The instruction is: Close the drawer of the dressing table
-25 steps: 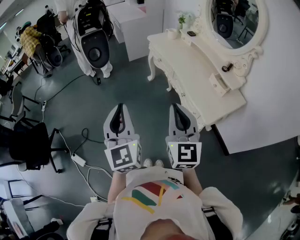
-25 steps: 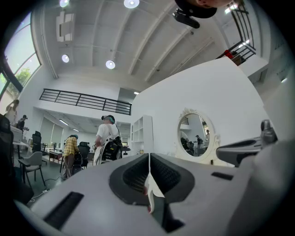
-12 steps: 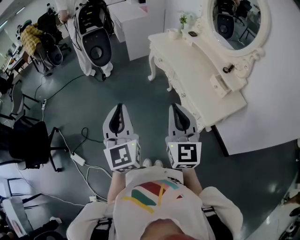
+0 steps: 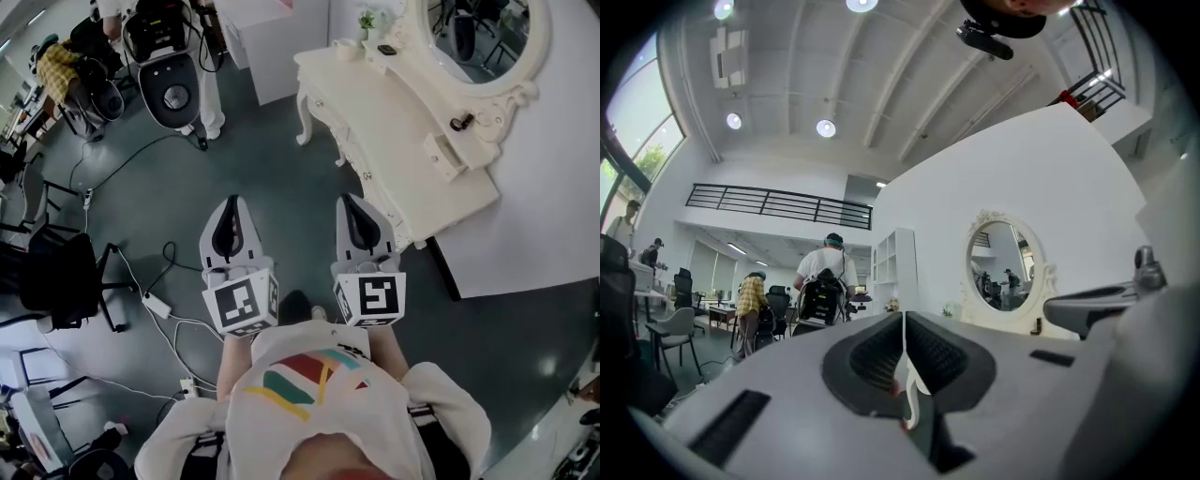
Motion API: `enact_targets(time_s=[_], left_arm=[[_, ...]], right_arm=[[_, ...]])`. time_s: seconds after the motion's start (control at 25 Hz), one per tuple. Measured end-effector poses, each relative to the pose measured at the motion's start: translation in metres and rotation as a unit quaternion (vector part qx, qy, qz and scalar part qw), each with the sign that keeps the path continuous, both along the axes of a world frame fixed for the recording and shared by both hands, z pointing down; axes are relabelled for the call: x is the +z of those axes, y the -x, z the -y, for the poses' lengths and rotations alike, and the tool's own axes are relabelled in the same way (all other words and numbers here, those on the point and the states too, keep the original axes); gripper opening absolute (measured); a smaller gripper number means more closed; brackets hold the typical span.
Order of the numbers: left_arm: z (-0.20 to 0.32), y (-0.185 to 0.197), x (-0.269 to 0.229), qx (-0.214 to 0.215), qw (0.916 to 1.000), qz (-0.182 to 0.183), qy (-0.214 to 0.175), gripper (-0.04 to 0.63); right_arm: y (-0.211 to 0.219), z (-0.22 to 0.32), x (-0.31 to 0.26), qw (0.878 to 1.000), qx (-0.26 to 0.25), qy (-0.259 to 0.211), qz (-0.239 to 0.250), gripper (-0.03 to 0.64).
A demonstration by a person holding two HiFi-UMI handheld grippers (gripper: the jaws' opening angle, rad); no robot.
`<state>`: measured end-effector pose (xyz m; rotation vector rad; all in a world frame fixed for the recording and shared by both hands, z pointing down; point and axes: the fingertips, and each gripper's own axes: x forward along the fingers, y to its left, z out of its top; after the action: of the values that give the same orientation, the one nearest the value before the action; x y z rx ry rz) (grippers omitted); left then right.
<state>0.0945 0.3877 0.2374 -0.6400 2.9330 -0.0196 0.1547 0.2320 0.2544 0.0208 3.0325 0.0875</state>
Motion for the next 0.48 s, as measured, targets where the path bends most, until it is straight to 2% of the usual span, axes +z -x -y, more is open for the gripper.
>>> enact_targets(time_s=[0.2, 0.48], left_arm=[[0.008, 0.009, 0.007, -0.004, 1.0, -0.003, -0.001, 0.009], [0.048, 0.046, -0.005, 0.015, 0.9995, 0.026, -0.006, 0.009]], right_arm=[[0.004, 0.007, 0.013, 1.0, -0.012, 0.014, -0.009, 0.0], [0.029, 0.042, 0.004, 1.0, 0.006, -0.004, 0.011, 0.0]])
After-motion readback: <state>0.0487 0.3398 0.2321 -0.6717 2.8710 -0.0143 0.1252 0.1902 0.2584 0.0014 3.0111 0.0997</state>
